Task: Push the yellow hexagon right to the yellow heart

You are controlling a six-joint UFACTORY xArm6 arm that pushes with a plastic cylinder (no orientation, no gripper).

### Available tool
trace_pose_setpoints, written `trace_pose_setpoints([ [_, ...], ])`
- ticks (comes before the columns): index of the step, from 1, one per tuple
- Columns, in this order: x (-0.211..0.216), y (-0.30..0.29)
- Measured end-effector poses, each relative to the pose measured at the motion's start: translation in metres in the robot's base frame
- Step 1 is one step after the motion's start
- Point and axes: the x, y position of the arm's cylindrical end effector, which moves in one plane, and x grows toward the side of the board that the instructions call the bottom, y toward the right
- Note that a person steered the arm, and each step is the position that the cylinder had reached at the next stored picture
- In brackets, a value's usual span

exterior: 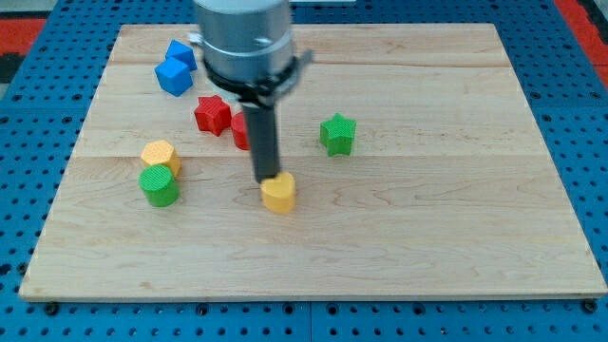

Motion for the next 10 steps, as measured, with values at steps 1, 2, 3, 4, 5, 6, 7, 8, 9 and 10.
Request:
trace_pose_setpoints([
  [1, -0.001, -0.021],
  [2, -0.033, -0.075],
  [3, -0.052, -0.11],
  [4, -0.053, -0.174],
  [5, -0.052, -0.227],
  [6, -0.019, -0.224],
  [7, -0.011, -0.193],
  [8, -0.011, -0.174],
  [9, -0.012, -0.133],
  [10, -0.013, -0.092],
])
